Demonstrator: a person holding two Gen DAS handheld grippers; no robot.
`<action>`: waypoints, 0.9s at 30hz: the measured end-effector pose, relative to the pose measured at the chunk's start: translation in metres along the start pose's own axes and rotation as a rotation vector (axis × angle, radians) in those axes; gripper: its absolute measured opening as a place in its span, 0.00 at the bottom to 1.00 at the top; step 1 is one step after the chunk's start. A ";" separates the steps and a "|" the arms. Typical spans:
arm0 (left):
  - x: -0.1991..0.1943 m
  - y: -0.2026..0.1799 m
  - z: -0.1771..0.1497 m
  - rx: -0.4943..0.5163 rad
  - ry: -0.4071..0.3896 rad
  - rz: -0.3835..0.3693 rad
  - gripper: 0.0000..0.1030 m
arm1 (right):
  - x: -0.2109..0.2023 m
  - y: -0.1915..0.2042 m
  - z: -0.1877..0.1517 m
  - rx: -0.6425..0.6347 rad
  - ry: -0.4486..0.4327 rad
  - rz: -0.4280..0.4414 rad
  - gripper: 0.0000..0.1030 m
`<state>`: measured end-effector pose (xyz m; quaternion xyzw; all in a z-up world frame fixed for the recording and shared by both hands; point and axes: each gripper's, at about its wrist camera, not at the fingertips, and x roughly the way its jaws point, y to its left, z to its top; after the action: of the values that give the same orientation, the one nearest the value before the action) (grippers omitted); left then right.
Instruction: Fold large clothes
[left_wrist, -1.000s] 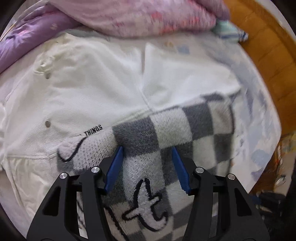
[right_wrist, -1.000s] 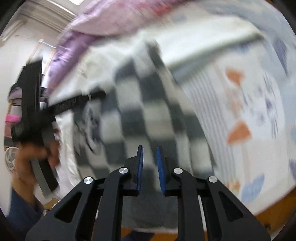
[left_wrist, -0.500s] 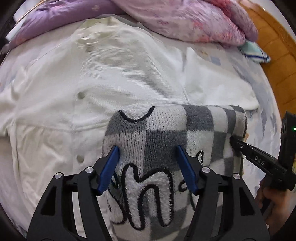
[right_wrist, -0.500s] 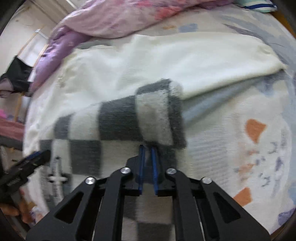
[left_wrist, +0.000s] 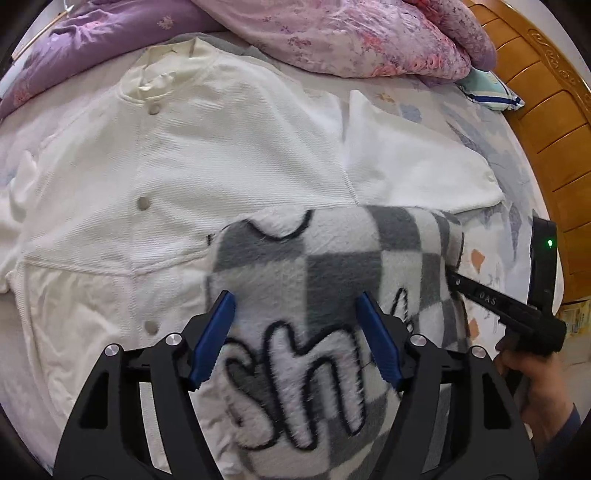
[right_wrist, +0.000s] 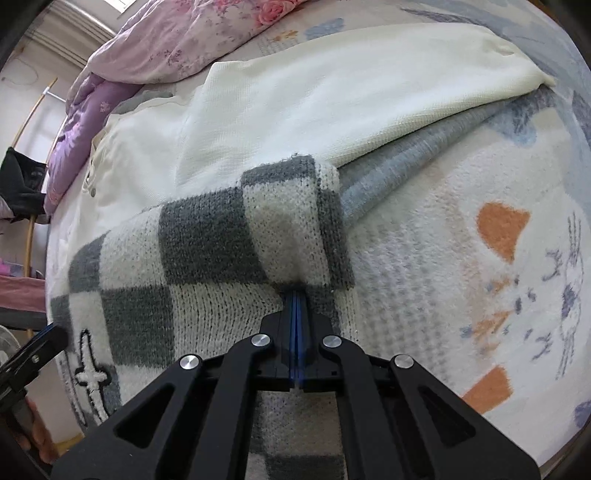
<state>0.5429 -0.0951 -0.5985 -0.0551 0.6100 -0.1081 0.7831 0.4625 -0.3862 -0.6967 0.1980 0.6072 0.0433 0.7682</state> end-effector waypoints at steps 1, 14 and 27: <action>-0.003 0.000 -0.004 -0.002 0.008 0.004 0.67 | -0.001 0.000 0.000 0.002 0.000 -0.003 0.00; -0.023 0.004 -0.145 -0.077 0.124 0.021 0.73 | -0.001 0.001 -0.001 -0.012 -0.013 -0.017 0.00; 0.036 0.021 -0.207 -0.284 0.274 -0.345 0.37 | -0.018 0.012 -0.010 -0.073 -0.078 -0.027 0.02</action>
<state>0.3528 -0.0733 -0.6886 -0.2527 0.7008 -0.1598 0.6476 0.4501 -0.3786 -0.6781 0.1631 0.5776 0.0472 0.7984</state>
